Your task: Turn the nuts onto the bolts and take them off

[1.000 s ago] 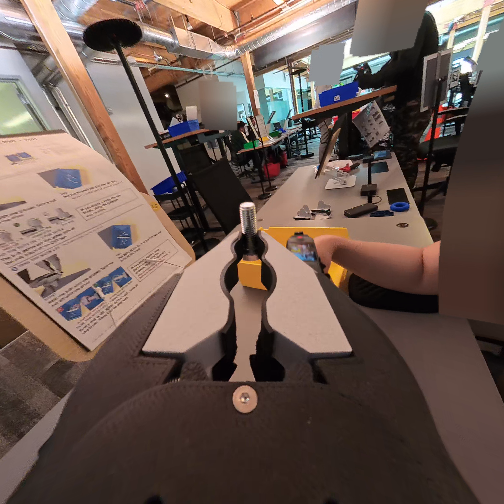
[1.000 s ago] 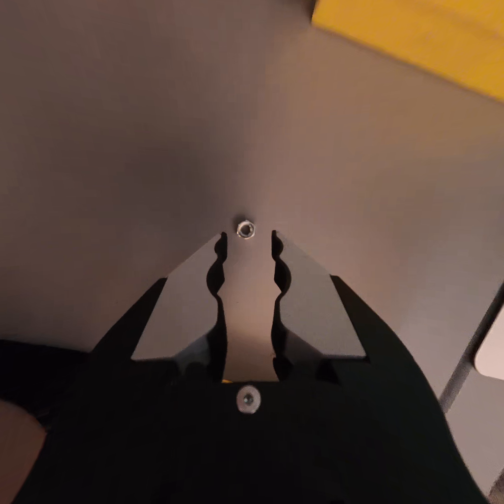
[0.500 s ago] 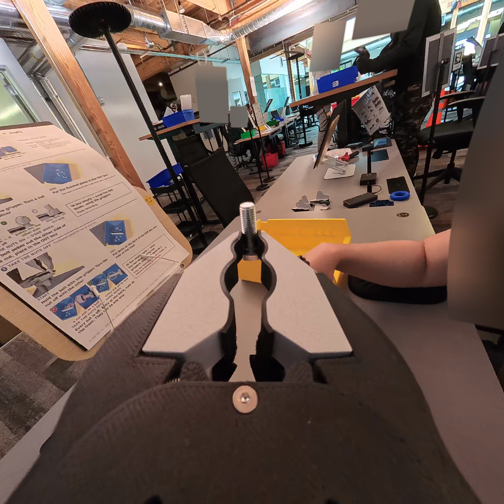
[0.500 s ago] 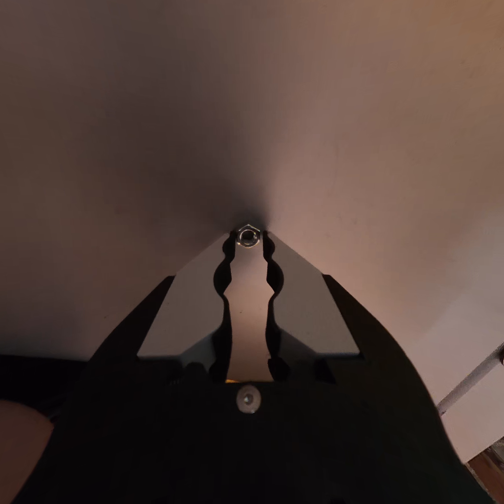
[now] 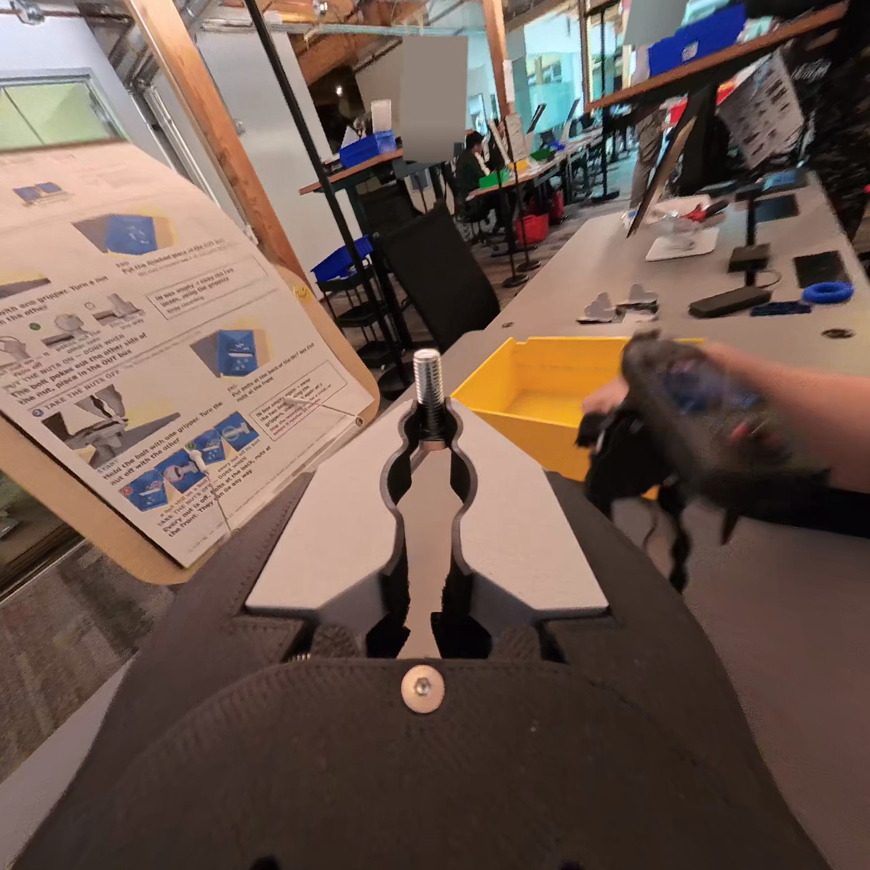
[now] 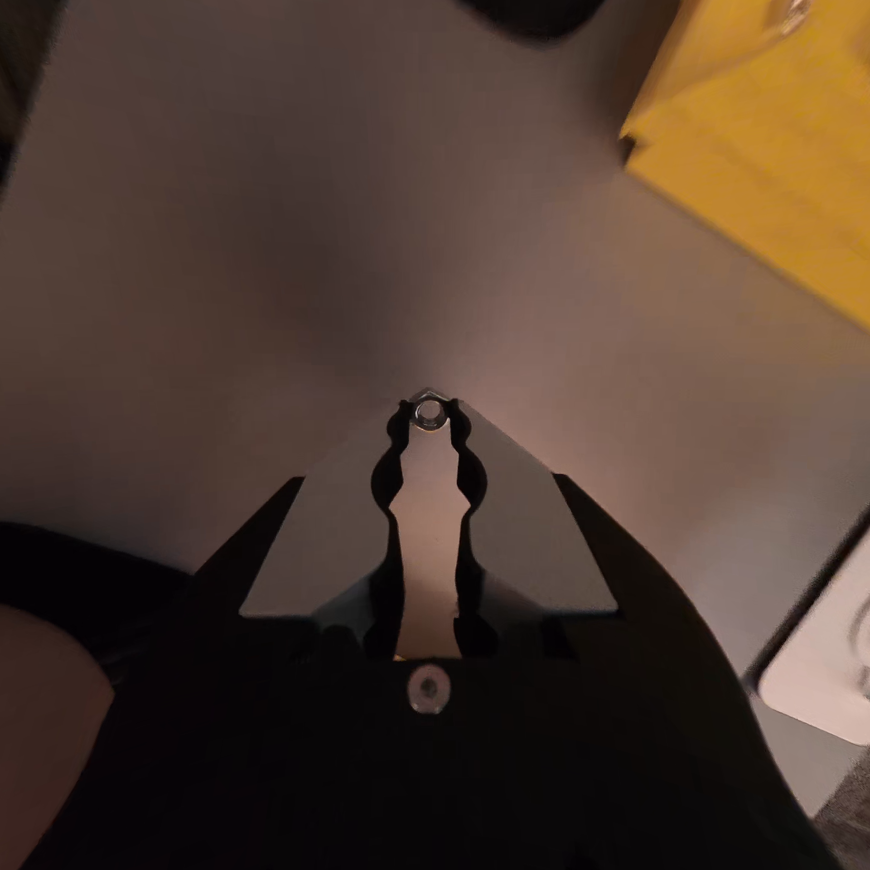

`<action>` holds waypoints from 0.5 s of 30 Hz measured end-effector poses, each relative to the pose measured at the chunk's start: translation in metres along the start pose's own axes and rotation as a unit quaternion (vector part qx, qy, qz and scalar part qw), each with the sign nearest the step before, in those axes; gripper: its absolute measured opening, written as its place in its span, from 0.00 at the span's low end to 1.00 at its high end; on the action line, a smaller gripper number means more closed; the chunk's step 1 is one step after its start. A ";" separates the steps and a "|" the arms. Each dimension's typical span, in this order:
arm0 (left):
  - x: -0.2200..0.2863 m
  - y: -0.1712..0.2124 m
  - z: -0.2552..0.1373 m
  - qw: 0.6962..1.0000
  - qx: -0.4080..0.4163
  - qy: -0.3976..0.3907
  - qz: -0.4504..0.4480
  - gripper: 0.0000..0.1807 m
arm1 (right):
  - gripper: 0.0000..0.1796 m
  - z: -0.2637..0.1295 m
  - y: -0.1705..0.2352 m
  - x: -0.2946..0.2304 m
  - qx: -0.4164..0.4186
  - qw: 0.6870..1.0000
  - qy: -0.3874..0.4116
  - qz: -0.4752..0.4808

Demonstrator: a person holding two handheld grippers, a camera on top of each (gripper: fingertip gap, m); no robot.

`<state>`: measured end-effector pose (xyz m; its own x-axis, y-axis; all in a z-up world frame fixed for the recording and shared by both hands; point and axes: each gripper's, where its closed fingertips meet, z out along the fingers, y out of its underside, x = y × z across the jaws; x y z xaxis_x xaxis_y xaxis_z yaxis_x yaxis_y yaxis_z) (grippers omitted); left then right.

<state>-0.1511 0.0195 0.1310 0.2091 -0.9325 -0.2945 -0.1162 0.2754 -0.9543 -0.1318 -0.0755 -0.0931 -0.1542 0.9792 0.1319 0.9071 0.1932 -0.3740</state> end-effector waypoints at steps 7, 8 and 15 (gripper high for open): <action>0.043 0.063 0.087 1.000 -0.015 -0.005 0.015 0.04 | 0.09 -0.103 -0.003 0.003 0.072 0.980 0.183 -0.015; 0.053 0.071 0.097 1.000 -0.013 -0.001 0.016 0.04 | 0.09 -0.114 0.003 0.006 0.071 0.976 0.208 -0.007; 0.104 0.122 0.130 0.998 0.016 0.036 0.051 0.04 | 0.09 -0.142 0.049 0.030 0.035 0.953 0.292 0.067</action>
<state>-0.0175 -0.0139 -0.0227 0.1267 -0.9135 -0.3866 -0.1023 0.3756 -0.9211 -0.0358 -0.0457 0.0230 0.2248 0.7977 0.5596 0.8718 0.0918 -0.4811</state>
